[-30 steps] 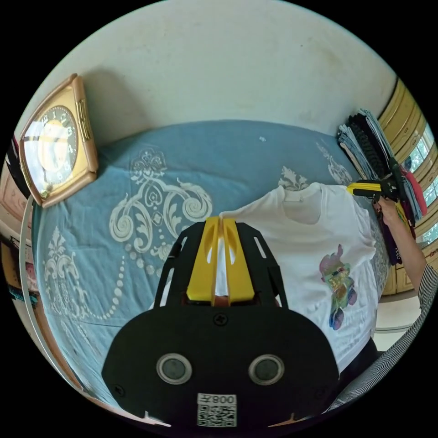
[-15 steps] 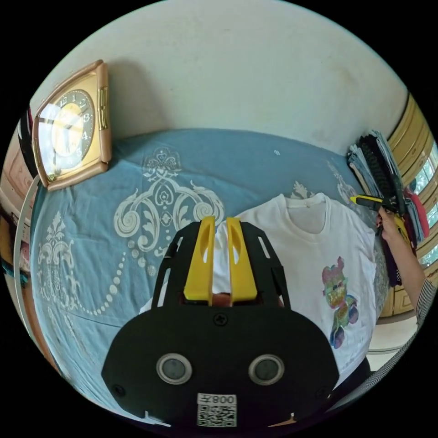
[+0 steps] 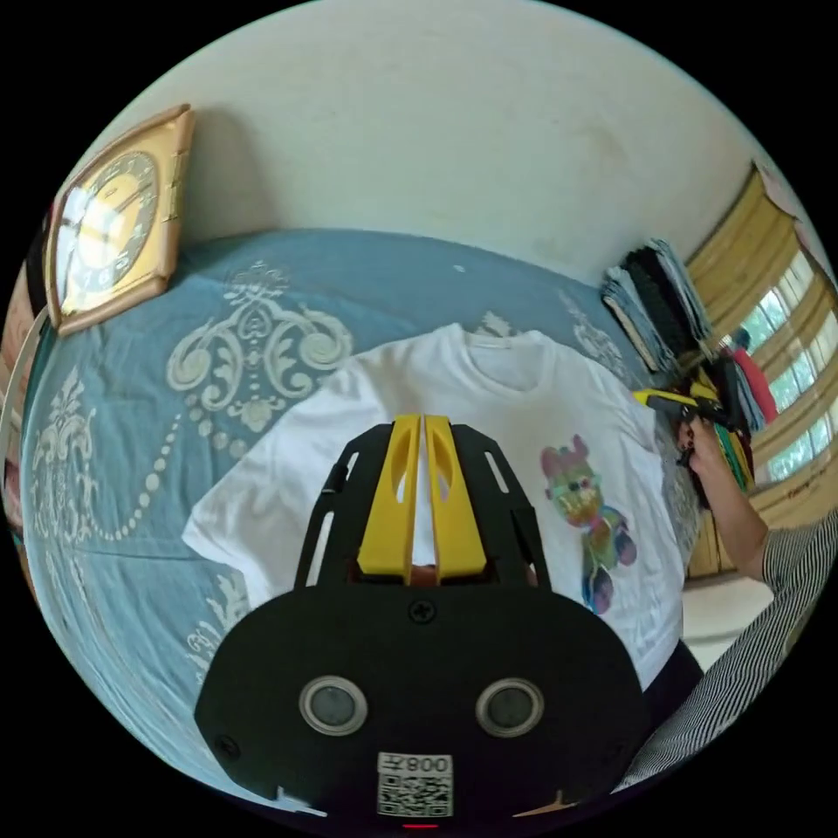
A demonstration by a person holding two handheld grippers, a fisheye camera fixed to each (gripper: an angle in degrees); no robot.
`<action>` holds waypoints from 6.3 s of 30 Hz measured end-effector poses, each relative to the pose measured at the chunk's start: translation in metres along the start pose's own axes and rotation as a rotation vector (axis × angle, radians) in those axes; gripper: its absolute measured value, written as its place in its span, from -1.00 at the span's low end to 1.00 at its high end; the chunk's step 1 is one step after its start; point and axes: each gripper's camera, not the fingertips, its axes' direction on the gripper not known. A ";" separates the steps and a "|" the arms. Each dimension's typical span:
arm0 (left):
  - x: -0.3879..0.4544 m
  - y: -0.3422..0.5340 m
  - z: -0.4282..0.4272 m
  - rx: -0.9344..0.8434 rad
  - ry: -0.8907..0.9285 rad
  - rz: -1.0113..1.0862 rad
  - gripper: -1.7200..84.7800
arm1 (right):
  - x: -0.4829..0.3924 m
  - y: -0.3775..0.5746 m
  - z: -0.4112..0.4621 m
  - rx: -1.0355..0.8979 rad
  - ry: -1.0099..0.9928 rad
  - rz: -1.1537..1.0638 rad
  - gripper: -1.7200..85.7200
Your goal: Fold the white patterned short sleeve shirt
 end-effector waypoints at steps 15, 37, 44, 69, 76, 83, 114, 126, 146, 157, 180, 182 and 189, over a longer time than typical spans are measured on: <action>0.111 -0.034 0.127 -0.091 0.261 0.255 -0.78 | 0.055 0.218 -0.091 0.312 -0.103 0.522 -0.85; 0.385 -0.139 0.409 -0.387 0.123 0.784 -0.83 | 0.061 0.271 -0.092 0.120 -0.040 0.525 -0.86; 0.372 -0.153 0.413 -0.331 0.193 0.724 -0.90 | 0.060 0.275 -0.097 0.122 -0.046 0.523 -0.93; 0.095 -0.132 0.356 -0.195 0.460 0.206 -0.91 | -0.061 0.222 -0.117 0.206 -0.018 0.023 -0.95; 0.052 -0.109 0.363 -0.252 0.389 0.134 -0.89 | -0.075 0.201 -0.074 0.011 -0.073 -0.032 -0.95; 0.072 -0.108 0.336 -0.175 0.364 0.241 -0.87 | -0.075 0.190 -0.053 -0.079 -0.200 -0.021 -0.94; 0.135 -0.147 0.297 -0.128 0.272 0.347 -0.93 | -0.067 0.171 -0.062 0.073 0.129 0.217 -0.91; 0.128 -0.115 0.222 -0.068 0.351 0.347 -0.91 | -0.072 0.166 -0.073 0.173 0.057 0.259 -0.96; 0.124 -0.034 0.085 -0.062 0.260 0.264 -0.95 | -0.134 0.112 -0.004 0.026 0.111 0.154 -0.96; -0.033 0.144 -0.130 0.085 0.028 -0.311 -0.82 | -0.113 0.119 -0.024 0.218 -0.159 0.359 -0.95; -0.082 0.227 -0.229 0.159 -0.082 -0.561 -0.89 | -0.626 -0.208 0.252 -0.228 -0.258 -0.659 -0.76; -0.075 0.227 -0.233 0.151 -0.091 -0.546 -0.90 | -0.647 -0.211 0.275 -0.257 -0.190 -0.699 -0.77; -0.048 0.226 -0.253 0.151 -0.124 -0.503 -0.92 | -0.665 -0.223 0.307 -0.232 -0.078 -0.730 -0.88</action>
